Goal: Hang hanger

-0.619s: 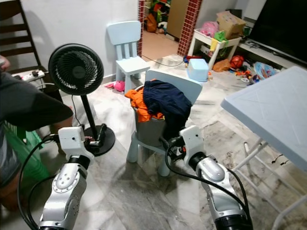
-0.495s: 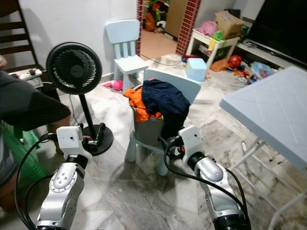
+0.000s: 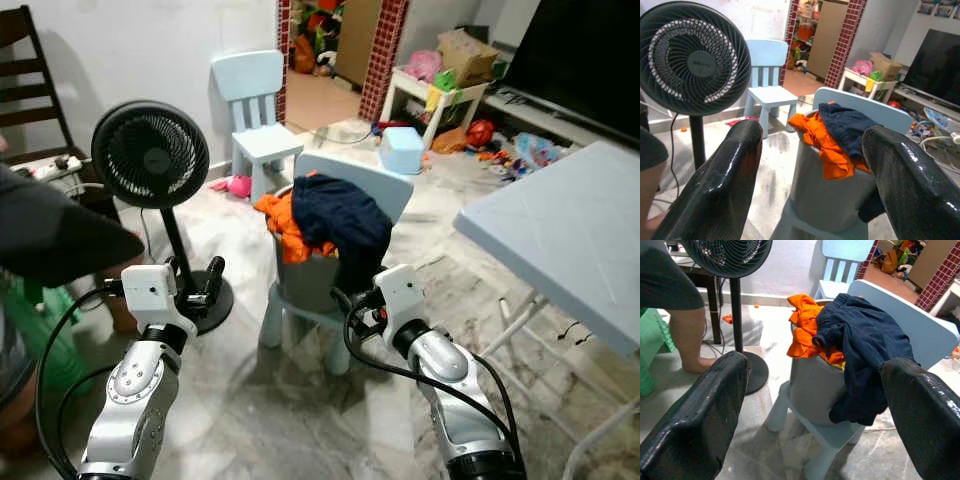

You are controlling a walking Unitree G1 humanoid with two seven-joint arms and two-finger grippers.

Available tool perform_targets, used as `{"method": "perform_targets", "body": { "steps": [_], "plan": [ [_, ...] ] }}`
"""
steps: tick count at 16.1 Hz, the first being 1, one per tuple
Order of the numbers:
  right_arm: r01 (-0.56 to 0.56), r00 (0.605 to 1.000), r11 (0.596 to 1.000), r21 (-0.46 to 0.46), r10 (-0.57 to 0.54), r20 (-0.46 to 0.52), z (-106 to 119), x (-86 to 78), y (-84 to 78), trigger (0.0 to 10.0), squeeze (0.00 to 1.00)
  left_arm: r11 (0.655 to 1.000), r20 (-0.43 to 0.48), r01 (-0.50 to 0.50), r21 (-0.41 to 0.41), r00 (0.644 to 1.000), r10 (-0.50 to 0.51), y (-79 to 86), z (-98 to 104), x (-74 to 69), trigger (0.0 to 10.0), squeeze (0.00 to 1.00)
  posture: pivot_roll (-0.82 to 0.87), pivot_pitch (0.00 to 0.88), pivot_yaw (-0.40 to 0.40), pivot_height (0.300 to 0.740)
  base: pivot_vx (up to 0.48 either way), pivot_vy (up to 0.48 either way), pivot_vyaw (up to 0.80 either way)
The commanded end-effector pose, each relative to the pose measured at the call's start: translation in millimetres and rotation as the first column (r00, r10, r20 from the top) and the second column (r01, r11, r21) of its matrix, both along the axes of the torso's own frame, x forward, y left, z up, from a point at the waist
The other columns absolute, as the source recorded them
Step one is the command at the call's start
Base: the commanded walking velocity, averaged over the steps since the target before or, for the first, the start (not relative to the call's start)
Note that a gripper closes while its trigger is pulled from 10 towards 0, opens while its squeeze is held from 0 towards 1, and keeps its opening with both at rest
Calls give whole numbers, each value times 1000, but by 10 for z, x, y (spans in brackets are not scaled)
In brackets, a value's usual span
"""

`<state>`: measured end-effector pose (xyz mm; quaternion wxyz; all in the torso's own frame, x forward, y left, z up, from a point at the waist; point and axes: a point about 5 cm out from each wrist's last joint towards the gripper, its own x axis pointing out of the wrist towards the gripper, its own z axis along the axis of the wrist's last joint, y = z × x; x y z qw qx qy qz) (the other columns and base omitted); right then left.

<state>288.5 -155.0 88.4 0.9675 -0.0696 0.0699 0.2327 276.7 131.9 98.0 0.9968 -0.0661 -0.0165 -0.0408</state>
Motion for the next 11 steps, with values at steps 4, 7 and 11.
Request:
{"method": "perform_targets", "body": {
  "steps": [4,7,11],
  "plan": [
    [2,1000,1000,-8,-2,1,1,-2,-26,10000,0,1000,-1,20,3,1000,-20,-37,-6,0,10000,0,-64,0,-100,740,423,0,0],
    [3,1000,1000,-9,-3,1,-1,-5,-26,10000,0,1000,-2,24,3,1000,-24,-40,-8,1,10000,0,-64,0,-100,740,425,0,0],
    [3,1000,1000,-12,-3,2,5,3,-34,10000,0,1000,-2,25,3,1000,-25,-54,-6,9,10000,0,-65,0,-105,740,434,0,0]
  ]
}}
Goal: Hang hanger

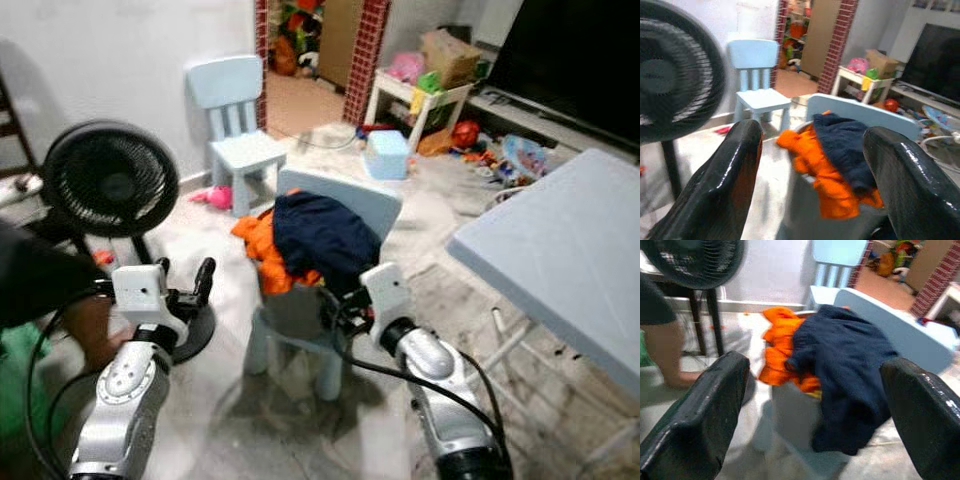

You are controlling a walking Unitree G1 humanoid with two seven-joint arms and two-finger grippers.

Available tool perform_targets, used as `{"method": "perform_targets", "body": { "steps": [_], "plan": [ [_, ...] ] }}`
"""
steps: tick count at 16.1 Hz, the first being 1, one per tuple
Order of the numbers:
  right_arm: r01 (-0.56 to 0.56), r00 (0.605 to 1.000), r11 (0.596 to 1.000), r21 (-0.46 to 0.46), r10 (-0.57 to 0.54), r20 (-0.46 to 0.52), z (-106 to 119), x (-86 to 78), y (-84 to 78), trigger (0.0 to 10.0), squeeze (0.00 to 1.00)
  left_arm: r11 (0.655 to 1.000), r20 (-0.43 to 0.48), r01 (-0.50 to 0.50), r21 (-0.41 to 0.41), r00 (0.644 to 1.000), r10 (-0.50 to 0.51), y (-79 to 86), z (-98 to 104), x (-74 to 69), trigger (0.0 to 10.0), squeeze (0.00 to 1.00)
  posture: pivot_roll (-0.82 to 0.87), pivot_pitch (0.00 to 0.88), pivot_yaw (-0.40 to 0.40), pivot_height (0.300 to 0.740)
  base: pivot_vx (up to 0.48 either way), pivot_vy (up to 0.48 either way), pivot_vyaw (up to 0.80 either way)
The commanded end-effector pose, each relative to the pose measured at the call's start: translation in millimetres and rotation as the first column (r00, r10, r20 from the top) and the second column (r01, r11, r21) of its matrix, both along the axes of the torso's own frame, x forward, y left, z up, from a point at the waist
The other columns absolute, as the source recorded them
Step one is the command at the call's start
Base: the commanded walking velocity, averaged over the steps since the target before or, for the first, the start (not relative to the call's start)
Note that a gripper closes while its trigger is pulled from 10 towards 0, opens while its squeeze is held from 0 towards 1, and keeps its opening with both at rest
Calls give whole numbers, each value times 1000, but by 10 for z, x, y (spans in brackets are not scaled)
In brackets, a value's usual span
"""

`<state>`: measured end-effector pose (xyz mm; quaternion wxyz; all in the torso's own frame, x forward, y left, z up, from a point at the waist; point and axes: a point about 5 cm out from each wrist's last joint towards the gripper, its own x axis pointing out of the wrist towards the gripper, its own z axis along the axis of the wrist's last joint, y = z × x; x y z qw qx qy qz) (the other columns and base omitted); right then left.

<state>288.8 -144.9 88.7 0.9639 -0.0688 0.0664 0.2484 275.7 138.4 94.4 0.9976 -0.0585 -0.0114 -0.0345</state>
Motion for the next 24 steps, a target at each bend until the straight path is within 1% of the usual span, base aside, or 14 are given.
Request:
{"method": "perform_targets", "body": {
  "steps": [1,12,13,14,16,17,20,24],
  "plan": [
    [35,999,999,-16,-35,-1,2,0,-136,10000,0,999,9,37,-13,999,-37,-120,30,18,10000,0,-65,0,-105,740,435,0,0],
    [36,999,999,-19,-36,2,2,10,-135,10000,0,999,5,37,-12,999,-37,-122,18,34,10000,0,-68,0,-104,740,435,0,0],
    [36,999,999,-19,-36,2,2,9,-135,10000,0,1000,-5,15,-8,1000,-15,-109,9,36,10000,0,-68,0,-104,740,292,0,0],
    [36,999,999,-19,-36,3,2,8,-136,10000,0,1000,-14,-14,-11,1000,14,-94,-2,38,10000,0,-68,0,-104,740,0,0,0],
    [36,999,999,-20,-36,3,4,8,-135,10000,0,1000,-25,-29,-3,999,29,-75,-15,40,10000,0,-68,0,-104,740,0,0,0],
    [33,999,999,-23,-33,5,10,9,-136,10000,0,999,-28,-34,22,999,34,-53,-23,30,10000,0,-68,0,-104,740,0,0,0],
    [28,1000,999,-26,-28,7,12,20,-133,10000,0,1000,-27,-14,22,1000,15,-75,-31,30,10000,0,-66,0,-108,740,0,0,0],
    [22,1000,999,-31,-22,12,22,24,-131,10000,0,1000,-24,0,17,1000,0,-105,-25,35,10000,0,-69,0,-108,740,0,-303,0]
  ]
}}
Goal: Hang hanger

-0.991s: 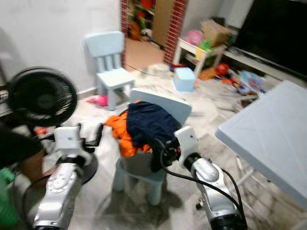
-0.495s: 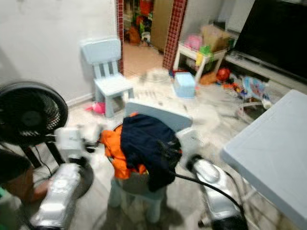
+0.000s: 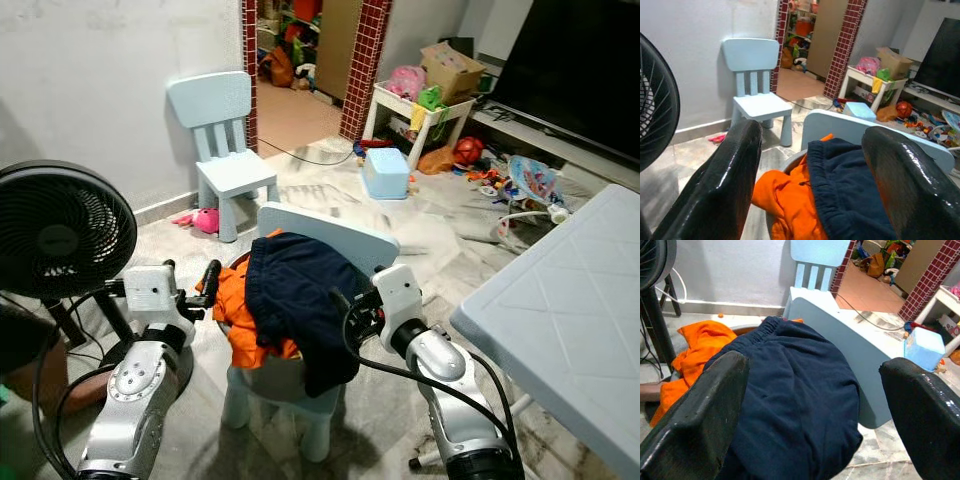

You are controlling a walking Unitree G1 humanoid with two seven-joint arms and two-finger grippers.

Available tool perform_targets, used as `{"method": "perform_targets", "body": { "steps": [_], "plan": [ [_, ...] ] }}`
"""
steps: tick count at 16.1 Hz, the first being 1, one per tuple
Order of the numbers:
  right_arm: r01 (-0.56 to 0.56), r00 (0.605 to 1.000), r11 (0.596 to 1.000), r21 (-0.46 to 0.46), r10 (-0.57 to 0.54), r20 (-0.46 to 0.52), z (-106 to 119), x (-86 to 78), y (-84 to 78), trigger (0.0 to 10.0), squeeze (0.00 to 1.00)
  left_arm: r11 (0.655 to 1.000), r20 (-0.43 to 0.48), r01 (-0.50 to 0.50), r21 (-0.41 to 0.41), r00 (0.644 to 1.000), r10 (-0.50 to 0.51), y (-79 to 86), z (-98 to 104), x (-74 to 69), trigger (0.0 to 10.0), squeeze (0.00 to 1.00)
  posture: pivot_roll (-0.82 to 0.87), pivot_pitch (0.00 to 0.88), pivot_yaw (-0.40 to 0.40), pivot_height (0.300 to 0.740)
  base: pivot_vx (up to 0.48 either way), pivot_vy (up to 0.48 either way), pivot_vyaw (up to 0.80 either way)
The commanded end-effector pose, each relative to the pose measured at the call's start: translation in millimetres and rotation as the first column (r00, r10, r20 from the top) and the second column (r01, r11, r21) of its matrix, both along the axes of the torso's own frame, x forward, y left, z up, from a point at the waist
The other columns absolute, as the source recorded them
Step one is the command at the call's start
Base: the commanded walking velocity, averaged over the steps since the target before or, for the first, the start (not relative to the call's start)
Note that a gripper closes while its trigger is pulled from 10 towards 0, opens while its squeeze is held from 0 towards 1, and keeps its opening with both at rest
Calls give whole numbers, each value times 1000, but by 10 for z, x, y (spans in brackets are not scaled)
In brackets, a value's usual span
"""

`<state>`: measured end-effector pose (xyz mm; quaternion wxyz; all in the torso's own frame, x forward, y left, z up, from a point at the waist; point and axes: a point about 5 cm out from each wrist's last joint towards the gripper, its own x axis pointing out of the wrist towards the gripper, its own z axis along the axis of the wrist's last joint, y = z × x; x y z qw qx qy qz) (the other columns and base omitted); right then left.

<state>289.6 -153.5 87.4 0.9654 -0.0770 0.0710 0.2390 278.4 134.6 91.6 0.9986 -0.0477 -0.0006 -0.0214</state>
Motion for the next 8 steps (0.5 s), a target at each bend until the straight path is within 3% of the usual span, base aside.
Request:
{"method": "perform_targets", "body": {
  "steps": [1,8],
  "plan": [
    [3,1000,1000,-12,-3,15,37,14,-45,10000,0,1000,-2,27,-6,1000,-27,-68,2,8,10000,0,-69,0,-108,740,0,-315,0],
    [0,1000,1000,-12,0,13,30,-4,-44,10000,0,999,-5,27,-18,1000,-27,-78,3,10,10000,0,-72,0,-111,740,0,-381,0]
  ]
}}
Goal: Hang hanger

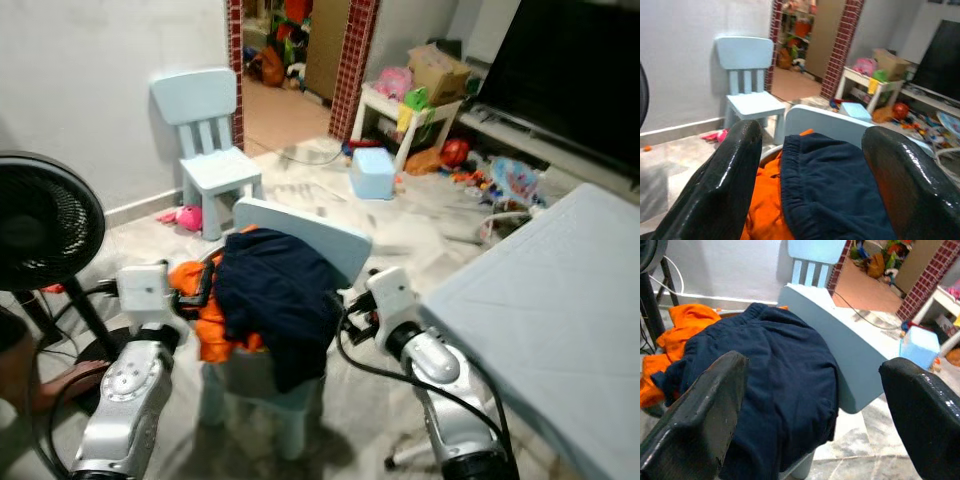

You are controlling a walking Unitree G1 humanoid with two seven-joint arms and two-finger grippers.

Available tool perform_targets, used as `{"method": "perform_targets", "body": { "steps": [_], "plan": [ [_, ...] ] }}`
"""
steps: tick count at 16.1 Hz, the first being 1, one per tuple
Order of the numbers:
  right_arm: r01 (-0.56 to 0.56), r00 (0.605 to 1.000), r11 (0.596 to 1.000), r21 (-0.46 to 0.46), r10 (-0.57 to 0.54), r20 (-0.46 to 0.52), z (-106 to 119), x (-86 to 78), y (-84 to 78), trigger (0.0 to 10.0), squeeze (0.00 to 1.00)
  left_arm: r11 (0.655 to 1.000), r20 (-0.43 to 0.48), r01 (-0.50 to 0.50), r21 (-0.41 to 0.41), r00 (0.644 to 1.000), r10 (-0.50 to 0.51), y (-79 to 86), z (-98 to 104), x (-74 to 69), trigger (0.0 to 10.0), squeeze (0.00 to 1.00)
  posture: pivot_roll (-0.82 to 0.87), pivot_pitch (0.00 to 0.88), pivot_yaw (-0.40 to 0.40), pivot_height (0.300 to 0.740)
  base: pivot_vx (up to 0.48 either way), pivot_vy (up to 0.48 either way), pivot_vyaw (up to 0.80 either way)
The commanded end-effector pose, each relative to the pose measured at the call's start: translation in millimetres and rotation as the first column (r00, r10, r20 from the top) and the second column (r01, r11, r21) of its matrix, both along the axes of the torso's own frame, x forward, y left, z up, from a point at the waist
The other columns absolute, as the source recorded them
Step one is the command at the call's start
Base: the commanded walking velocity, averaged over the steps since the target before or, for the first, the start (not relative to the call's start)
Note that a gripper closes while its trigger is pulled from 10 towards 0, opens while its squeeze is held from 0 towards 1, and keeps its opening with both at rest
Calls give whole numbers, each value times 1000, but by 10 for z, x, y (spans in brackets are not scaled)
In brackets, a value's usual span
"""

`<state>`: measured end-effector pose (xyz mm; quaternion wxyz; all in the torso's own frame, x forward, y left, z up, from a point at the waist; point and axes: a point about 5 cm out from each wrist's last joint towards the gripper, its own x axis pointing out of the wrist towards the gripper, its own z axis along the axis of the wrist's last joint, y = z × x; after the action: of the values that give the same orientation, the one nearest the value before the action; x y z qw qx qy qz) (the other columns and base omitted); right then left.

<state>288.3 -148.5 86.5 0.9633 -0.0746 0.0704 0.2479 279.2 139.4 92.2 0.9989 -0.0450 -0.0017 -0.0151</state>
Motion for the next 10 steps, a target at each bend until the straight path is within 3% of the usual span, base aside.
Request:
{"method": "perform_targets", "body": {
  "steps": [1,5,10],
  "plan": [
    [18,1000,1000,-19,-18,14,38,7,-96,10000,0,999,-7,40,-24,999,-40,-128,-4,2,10000,0,-72,0,-111,740,0,-401,0],
    [16,1000,1000,-23,-16,15,39,8,-100,10000,0,999,-10,41,-27,999,-41,-135,-7,8,10000,0,-75,0,-113,740,0,-388,0],
    [17,1000,1000,-18,-17,14,45,11,-107,10000,0,999,-22,-17,-31,1000,16,-87,-22,25,10000,0,-75,0,-115,740,0,0,0]
  ]
}}
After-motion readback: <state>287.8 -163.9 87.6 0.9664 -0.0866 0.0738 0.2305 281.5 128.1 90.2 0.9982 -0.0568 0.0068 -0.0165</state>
